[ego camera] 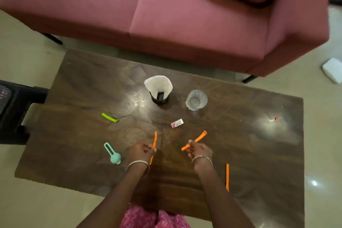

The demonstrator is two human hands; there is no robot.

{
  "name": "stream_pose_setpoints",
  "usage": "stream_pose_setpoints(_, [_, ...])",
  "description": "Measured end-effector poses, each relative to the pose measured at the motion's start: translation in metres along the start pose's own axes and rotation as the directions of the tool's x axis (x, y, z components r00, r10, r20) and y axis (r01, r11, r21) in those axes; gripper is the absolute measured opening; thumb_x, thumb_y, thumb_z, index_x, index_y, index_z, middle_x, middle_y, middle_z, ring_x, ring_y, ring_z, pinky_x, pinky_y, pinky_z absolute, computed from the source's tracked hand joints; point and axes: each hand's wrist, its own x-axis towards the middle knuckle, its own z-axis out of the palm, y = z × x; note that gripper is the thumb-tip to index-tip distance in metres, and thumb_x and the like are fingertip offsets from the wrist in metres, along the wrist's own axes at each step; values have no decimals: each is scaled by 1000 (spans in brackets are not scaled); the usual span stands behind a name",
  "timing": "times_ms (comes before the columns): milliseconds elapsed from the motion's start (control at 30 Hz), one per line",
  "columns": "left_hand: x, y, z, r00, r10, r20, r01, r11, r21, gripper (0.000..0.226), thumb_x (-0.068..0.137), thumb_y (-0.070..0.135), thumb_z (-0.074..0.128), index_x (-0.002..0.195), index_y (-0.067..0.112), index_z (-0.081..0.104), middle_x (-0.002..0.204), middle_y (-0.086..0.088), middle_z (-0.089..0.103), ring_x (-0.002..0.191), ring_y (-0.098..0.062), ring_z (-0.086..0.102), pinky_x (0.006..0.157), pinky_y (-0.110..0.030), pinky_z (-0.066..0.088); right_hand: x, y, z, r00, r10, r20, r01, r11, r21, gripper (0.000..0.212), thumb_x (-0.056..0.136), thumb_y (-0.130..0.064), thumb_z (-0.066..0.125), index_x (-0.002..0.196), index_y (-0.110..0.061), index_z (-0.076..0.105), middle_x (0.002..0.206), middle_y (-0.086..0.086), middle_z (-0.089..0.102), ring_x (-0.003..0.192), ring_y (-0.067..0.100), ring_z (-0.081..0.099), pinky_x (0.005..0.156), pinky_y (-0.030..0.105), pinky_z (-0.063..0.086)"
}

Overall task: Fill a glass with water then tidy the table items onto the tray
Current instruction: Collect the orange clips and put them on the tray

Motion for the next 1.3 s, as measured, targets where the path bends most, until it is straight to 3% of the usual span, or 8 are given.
stream_pose_setpoints(167, [-55, 9, -40, 998, -56, 30, 64, 914, -401, 25, 68, -7, 79, 72, 11, 62, 62, -7, 63, 58, -19, 55, 58, -27, 44, -81, -10, -8, 974, -181, 133, 197, 973, -121, 25, 79, 0, 77, 78, -7, 53, 72, 16, 67, 48, 14, 59, 38, 17, 41])
stream_pose_setpoints(300, [-92, 6, -80, 1000, -29, 11, 30, 845, -534, 19, 74, -7, 75, 92, -4, 68, 58, 0, 63, 50, -8, 58, 54, -24, 46, -136, -9, 1, 932, -286, 222, 319, 939, -127, 29, 75, 4, 79, 87, -3, 54, 76, 17, 67, 47, 14, 64, 36, 16, 43])
stream_pose_setpoints(433, [-120, -2, -124, 997, -31, -71, -21, 778, -628, 14, 74, -7, 75, 85, 0, 68, 57, -1, 60, 48, -9, 55, 50, -21, 43, -176, 8, 24, 882, -321, 345, 399, 898, -187, 34, 72, 2, 82, 97, -1, 60, 80, 18, 69, 59, 21, 64, 39, 16, 42])
stream_pose_setpoints(567, [-143, -25, -173, 993, -66, -98, -29, 670, -742, 13, 77, -7, 72, 82, 1, 63, 58, -5, 61, 45, -11, 57, 39, -20, 48, -211, 42, 60, 807, -313, 501, 494, 823, -282, 23, 72, 1, 83, 90, 6, 68, 64, 5, 68, 46, 3, 60, 44, 13, 46])
stream_pose_setpoints(733, [-155, -67, -236, 978, -127, -168, -69, 562, -824, 13, 79, -4, 73, 89, -3, 65, 65, -9, 59, 43, -7, 57, 42, -22, 51, -264, 92, 115, 710, -290, 642, 593, 738, -321, 18, 78, -5, 80, 86, 8, 69, 66, 10, 65, 57, 16, 55, 55, 23, 47])
stream_pose_setpoints(867, [-144, -116, -296, 960, -169, -223, -95, 552, -828, 20, 77, 3, 77, 95, -4, 69, 66, -9, 66, 52, -12, 63, 48, -21, 50, -307, 141, 168, 645, -259, 719, 641, 696, -324, 12, 82, -5, 77, 77, 2, 68, 66, 10, 61, 57, 15, 51, 50, 18, 42])
stream_pose_setpoints(1133, [-108, -223, -430, 934, -240, -263, -83, 573, -816, 11, 76, 9, 79, 83, 3, 72, 78, -19, 73, 69, -26, 69, 71, -41, 59, -373, 261, 282, 668, -143, 730, 594, 694, -408, 16, 82, -10, 78, 69, -6, 69, 48, -4, 58, 39, 5, 50, 39, 14, 41])
stream_pose_setpoints(1300, [-95, -262, -492, 925, -249, -287, -84, 603, -793, 13, 75, 11, 80, 85, 5, 75, 74, -13, 71, 64, -21, 64, 63, -33, 57, -401, 310, 341, 667, -119, 736, 608, 658, -445, 13, 80, -12, 79, 74, -5, 71, 54, 2, 59, 46, 13, 53, 49, 25, 49])
